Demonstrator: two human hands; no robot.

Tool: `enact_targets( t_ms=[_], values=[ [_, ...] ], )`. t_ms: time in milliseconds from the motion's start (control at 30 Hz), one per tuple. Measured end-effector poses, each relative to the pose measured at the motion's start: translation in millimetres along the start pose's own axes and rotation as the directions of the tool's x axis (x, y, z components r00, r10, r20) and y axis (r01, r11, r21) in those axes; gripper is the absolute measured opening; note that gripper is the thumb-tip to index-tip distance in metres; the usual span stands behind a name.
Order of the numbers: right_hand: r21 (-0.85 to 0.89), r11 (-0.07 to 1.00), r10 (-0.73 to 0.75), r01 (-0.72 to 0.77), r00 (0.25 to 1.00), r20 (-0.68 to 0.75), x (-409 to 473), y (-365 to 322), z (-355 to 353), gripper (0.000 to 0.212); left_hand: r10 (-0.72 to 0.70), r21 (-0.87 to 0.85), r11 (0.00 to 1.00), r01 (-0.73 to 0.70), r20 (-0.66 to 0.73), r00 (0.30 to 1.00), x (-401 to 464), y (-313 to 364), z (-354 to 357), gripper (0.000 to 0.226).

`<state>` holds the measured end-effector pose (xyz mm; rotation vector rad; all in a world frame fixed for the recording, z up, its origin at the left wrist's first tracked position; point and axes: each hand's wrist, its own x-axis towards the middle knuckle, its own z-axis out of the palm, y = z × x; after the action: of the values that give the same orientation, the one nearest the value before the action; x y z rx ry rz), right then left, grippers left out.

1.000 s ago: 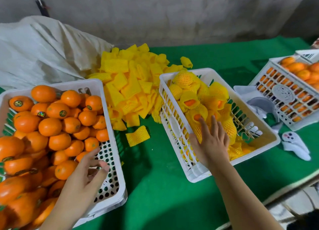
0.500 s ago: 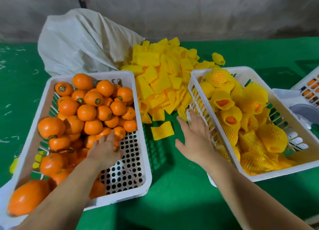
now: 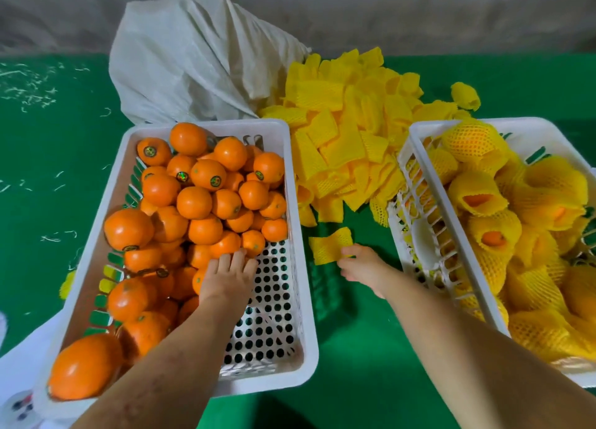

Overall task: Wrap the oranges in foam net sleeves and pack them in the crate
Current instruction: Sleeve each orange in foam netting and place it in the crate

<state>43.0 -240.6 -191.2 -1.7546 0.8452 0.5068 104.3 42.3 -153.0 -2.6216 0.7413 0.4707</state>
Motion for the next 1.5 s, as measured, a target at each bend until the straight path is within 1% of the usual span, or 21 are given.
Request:
enact_targets(
  t_ms=[100, 233, 300, 400, 433, 500, 533, 600, 667, 767, 867, 933, 967, 1033, 1133, 1167, 1233, 1300, 1333, 1400, 1500],
  values=[
    [0.098, 0.995, -0.028, 0.037, 0.996, -0.088, -0.9, -2.2, 10.4, 0.045, -0.023, 0.030, 0.999, 0.023, -0.022, 1.000, 3.4, 3.4, -4.3, 0.079],
    [0.185, 0.981, -0.029, 0.059, 0.987, -0.161, -7.5, -5.2, 21.7, 0.035, -0.024, 0.099, 0.995, 0.023, 0.006, 1.000, 2.6, 4.8, -11.3, 0.058],
    [0.181, 0.981, -0.044, 0.070, 0.989, -0.144, -10.6, -5.2, 27.8, 0.041, 0.001, 0.127, 0.992, -0.005, 0.031, 1.000, 2.2, 4.0, -11.9, 0.060],
    [0.262, 0.964, -0.010, 0.047, 0.990, -0.142, -12.6, -7.2, 35.8, 0.065, 0.017, 0.148, 0.989, -0.020, 0.023, 1.000, 2.3, 4.2, -13.2, 0.063],
    [0.265, 0.964, 0.005, 0.029, 0.992, -0.127, -14.1, -7.4, 39.7, 0.059, 0.019, 0.157, 0.987, -0.022, 0.022, 1.000, 1.7, 4.5, -12.4, 0.062],
    [0.120, 0.992, -0.034, 0.049, 0.992, -0.121, -18.6, -7.1, 46.1, 0.017, 0.025, 0.193, 0.981, -0.027, 0.016, 1.000, 1.2, 4.3, -9.4, 0.055],
    [0.040, 0.996, -0.071, 0.077, 0.989, -0.131, -20.2, -4.4, 48.2, 0.007, 0.026, 0.202, 0.979, -0.029, 0.015, 1.000, 1.6, 4.0, -8.1, 0.054],
    [-0.009, 0.993, -0.120, 0.120, 0.975, -0.185, -21.3, 1.0, 51.0, 0.018, 0.046, 0.218, 0.975, -0.049, 0.017, 0.999, 4.6, 4.1, -6.4, 0.056],
    [0.072, 0.982, -0.149, 0.173, 0.956, -0.254, -25.7, 0.8, 50.9, 0.020, 0.080, 0.235, 0.968, -0.083, 0.022, 0.997, 8.4, 4.7, -5.5, 0.059],
    [0.193, 0.944, -0.192, 0.267, 0.922, -0.335, -40.8, -11.7, 50.0, 0.032, 0.044, 0.143, 0.988, -0.048, 0.034, 0.998, 9.8, 4.5, -7.8, 0.065],
    [0.264, 0.898, -0.257, 0.352, 0.907, -0.334, -69.0, -29.8, 46.9, 0.045, -0.073, -0.169, 0.982, 0.083, 0.065, 0.995, -0.1, 4.1, -19.9, 0.072],
    [0.292, 0.877, -0.296, 0.382, 0.908, -0.297, -92.2, -37.9, 44.3, 0.048, -0.097, -0.485, 0.862, 0.144, 0.121, 0.988, -10.9, -0.1, -33.6, 0.073],
    [0.314, 0.864, -0.312, 0.393, 0.908, -0.279, -104.2, -40.8, 43.4, 0.044, -0.094, -0.658, 0.735, 0.165, 0.142, 0.985, -18.6, -4.3, -41.0, 0.072],
    [0.390, 0.820, -0.344, 0.419, 0.905, -0.249, -124.8, -44.5, 44.4, 0.034, -0.095, -0.913, 0.371, 0.171, 0.146, 0.985, -38.6, -13.3, -54.1, 0.064],
    [0.398, 0.804, -0.410, 0.442, 0.897, -0.167, -144.4, -46.4, 56.6, 0.030, -0.113, -0.979, -0.171, 0.110, 0.130, 0.985, -77.0, -17.1, -67.3, 0.057],
    [0.388, 0.802, -0.427, 0.454, 0.890, -0.158, -149.5, -47.5, 62.5, 0.030, -0.125, -0.947, -0.314, 0.074, 0.119, 0.985, -88.6, -13.5, -68.6, 0.057],
    [0.406, 0.781, -0.435, 0.475, 0.880, -0.194, -156.9, -49.8, 71.4, 0.033, -0.174, -0.872, -0.490, 0.002, 0.100, 0.980, -106.1, -0.5, -69.0, 0.052],
    [0.408, 0.758, -0.442, 0.509, 0.861, -0.252, -159.0, -50.2, 74.1, 0.036, -0.211, -0.829, -0.556, -0.059, 0.072, 0.975, -119.4, 15.6, -68.8, 0.047],
    [0.402, 0.753, -0.445, 0.520, 0.854, -0.271, -159.0, -49.1, 73.5, 0.036, -0.220, -0.836, -0.541, -0.092, 0.035, 0.975, -124.8, 23.4, -68.2, 0.051],
    [0.400, 0.763, -0.417, 0.508, 0.859, -0.296, -157.5, -47.5, 71.1, 0.039, -0.226, -0.890, -0.427, -0.158, -0.064, 0.972, -131.7, 33.2, -66.9, 0.062],
    [0.333, 0.796, -0.429, 0.505, 0.860, -0.278, -156.3, -48.0, 68.6, 0.028, -0.201, -0.919, -0.313, -0.241, -0.184, 0.962, -134.0, 36.5, -69.1, 0.058]
  ],
)
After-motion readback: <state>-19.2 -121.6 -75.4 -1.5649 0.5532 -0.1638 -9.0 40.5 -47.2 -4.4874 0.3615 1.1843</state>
